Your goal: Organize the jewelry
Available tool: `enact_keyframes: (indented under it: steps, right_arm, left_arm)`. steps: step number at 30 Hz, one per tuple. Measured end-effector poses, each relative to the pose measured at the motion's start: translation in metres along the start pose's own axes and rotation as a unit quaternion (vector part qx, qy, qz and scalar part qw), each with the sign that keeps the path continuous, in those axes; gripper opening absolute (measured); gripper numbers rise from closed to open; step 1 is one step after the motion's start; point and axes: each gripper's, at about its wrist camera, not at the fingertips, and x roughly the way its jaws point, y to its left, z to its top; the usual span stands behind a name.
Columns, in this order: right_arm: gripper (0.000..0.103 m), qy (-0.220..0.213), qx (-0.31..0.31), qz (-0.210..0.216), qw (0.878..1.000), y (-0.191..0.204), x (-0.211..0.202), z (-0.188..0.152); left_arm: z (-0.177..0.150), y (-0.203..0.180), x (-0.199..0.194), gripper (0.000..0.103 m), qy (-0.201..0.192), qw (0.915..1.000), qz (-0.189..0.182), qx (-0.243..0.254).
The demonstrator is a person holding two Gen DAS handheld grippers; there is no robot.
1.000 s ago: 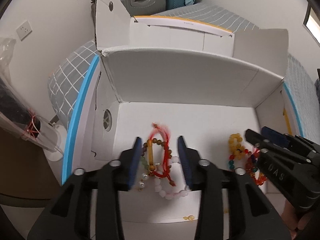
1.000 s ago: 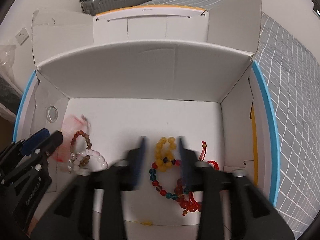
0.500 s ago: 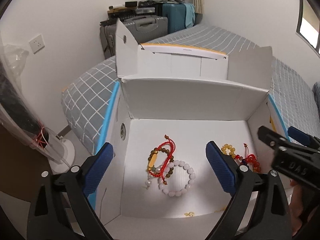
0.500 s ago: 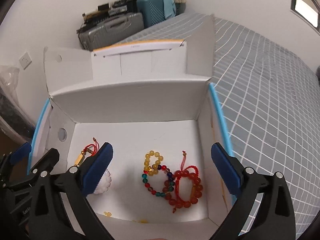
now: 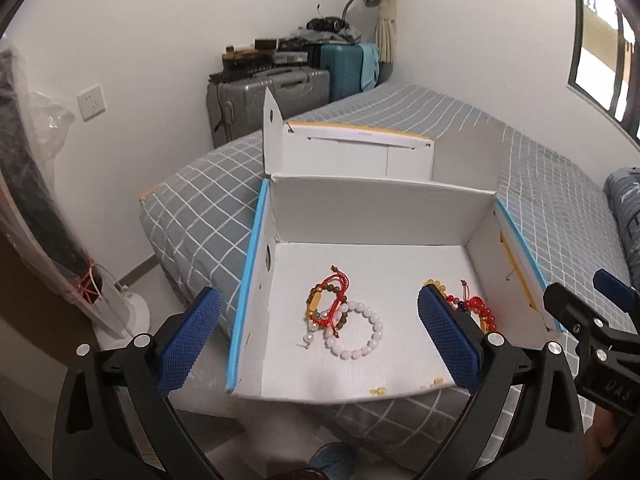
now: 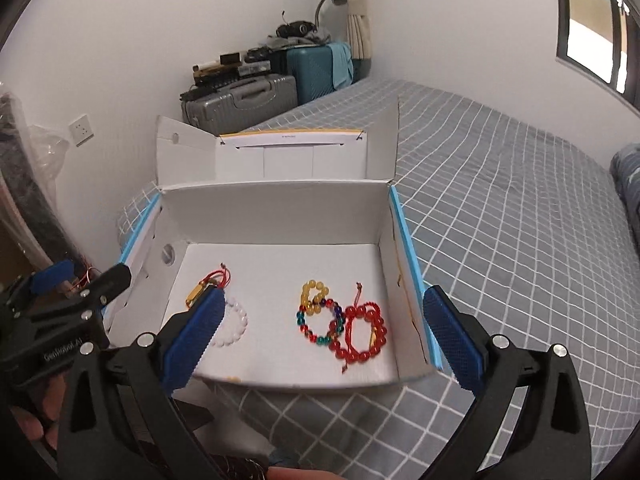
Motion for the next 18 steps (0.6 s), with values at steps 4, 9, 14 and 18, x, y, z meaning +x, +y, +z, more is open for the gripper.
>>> enact_keyframes:
  steps: [4,9,14,18]
  right_arm:
    - [0.095,-0.010,0.001,-0.003,1.000,0.000,-0.019,-0.016]
    - [0.095,-0.013,0.009,-0.009,1.000,-0.003,-0.028,-0.032]
    - [0.095,-0.010,0.014,-0.017,1.000,-0.007,-0.030,-0.048]
    - [0.095,-0.005,0.011,-0.022,1.000,-0.008,-0.026,-0.059]
  left_arm:
    - [-0.016,-0.002,-0.016,0.097,-0.010,0.9999,-0.003,0.013]
    - [-0.038,-0.001,-0.022,0.097,-0.006,0.9998,-0.007,0.020]
    - [-0.052,0.001,-0.021,0.097,0.004,0.9998,-0.003,0.019]
    - [-0.060,0.000,-0.019,0.097,0.009,0.9997,-0.001,0.024]
